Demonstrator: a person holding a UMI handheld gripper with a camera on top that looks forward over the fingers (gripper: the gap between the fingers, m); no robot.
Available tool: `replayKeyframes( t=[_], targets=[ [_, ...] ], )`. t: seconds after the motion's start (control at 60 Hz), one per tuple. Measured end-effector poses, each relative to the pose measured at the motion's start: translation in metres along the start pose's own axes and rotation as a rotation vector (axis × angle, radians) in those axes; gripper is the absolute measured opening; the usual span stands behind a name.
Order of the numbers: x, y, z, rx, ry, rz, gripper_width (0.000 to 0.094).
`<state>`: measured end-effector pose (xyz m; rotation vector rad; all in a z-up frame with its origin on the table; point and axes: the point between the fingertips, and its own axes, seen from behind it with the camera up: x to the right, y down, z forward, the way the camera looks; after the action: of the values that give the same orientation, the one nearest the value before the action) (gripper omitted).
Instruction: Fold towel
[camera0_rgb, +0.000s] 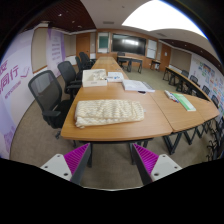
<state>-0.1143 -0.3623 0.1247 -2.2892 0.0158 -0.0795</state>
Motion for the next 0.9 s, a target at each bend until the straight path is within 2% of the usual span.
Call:
replayKeyframes(
  t=[0.183, 0.35, 0.5, 0.567, 0.65, 0.7, 0.767, 0.817, 0.833, 0.9],
  targets=[
    [-0.105, -0.049, 0.082, 0.014, -0.072, 0.000, 0.0856],
    [-0.151, -0.093, 0.165, 0.028, -0.069, -0.036, 0.0856],
    [-0.166, -0.101, 0.243, -0.007, -0.035, -0.082, 0.0856],
    [-0.171, -0.095, 0.266, -0.030, -0.035, -0.092, 0.0822],
    [-0.173, -0.087, 0.285, -0.054, -0.036, -0.106, 0.0712],
    [-0.172, -0.093, 0.287, -0.025, -0.034, -0.119, 0.0632],
    [-0.169, -0.095, 0.292, -0.024, -0.026, -0.153, 0.0397],
    [-0.160, -0.097, 0.296, -0.019, 0.002, -0.178, 0.0137],
    [-0.156, -0.098, 0.296, -0.015, 0.012, -0.182, 0.0088],
    [-0.159, -0.097, 0.295, -0.020, -0.003, -0.154, 0.0045]
  ],
)
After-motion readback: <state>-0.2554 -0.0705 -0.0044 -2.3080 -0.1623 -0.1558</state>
